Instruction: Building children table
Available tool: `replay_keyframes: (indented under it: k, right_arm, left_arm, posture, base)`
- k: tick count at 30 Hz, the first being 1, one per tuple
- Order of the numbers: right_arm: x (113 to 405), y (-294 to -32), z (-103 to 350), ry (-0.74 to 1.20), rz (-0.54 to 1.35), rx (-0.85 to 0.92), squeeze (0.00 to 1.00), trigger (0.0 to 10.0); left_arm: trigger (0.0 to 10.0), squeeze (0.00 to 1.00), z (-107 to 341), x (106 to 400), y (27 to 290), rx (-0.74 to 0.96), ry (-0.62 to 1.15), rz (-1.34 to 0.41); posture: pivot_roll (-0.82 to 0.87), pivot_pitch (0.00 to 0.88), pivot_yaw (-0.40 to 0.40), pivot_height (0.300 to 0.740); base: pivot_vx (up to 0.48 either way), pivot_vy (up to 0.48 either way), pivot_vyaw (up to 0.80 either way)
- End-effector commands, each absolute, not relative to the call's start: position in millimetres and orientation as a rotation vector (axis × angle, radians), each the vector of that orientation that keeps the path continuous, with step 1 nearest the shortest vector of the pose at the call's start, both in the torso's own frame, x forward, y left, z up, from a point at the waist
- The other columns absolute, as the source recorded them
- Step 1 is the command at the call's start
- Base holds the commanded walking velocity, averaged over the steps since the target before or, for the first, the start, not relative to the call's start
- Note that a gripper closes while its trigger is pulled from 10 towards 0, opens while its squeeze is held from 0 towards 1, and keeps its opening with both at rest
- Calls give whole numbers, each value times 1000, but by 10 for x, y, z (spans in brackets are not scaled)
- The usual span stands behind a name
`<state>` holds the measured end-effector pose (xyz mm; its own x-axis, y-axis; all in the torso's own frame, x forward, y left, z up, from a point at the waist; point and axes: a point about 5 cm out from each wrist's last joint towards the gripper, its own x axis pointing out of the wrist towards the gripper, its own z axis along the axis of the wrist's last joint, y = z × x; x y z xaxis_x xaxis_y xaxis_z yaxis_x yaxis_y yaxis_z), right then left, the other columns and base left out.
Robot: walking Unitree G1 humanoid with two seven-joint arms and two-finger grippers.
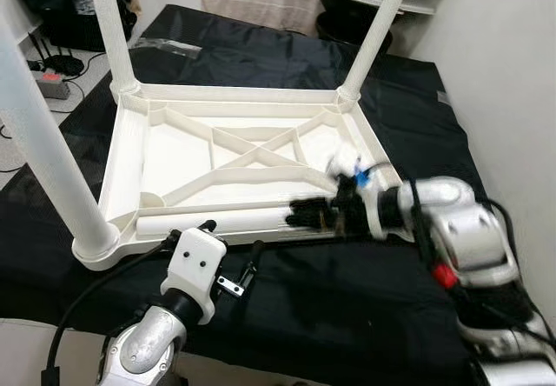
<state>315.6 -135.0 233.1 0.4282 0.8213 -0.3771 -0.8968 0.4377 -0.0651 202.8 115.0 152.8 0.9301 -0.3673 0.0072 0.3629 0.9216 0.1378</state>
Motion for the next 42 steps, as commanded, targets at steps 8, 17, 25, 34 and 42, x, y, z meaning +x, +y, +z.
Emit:
replay_keyframes:
  k: [8, 17, 25, 34, 42]
  right_arm:
    - [3965, -2086, 2574, 218, 276, -464, 1000, 10000]
    - [3963, -2737, 2715, 283, -20, -812, 1000, 10000]
    - [3858, -2960, 2399, 498, 69, -1012, 0, 10000]
    - [3715, -3073, 2117, 745, 335, -1123, 0, 10000]
    - [3668, -3166, 2256, 786, 406, -1154, 0, 10000]
  left_arm:
    - [10000, 0, 1546, 2004, 1141, 154, -14, -403]
    - [10000, 0, 1551, 1947, 1138, 151, -3, -402]
    - [10000, 0, 1549, 1939, 1141, 149, 5, -409]
    - [10000, 0, 1556, 1938, 1132, 151, 8, -410]
    - [10000, 0, 1551, 1936, 1129, 152, 9, -407]
  posture:
    - [-3, 166, -151, 740]
    - [0, 186, -154, 740]
    - [-9, 197, -147, 740]
    - [-13, 198, -146, 740]
    - [-15, 191, -148, 740]
  base:
    - [0, 0, 0]
    - [0, 0, 0]
    - [0, 0, 0]
    - [0, 0, 0]
    - [0, 0, 0]
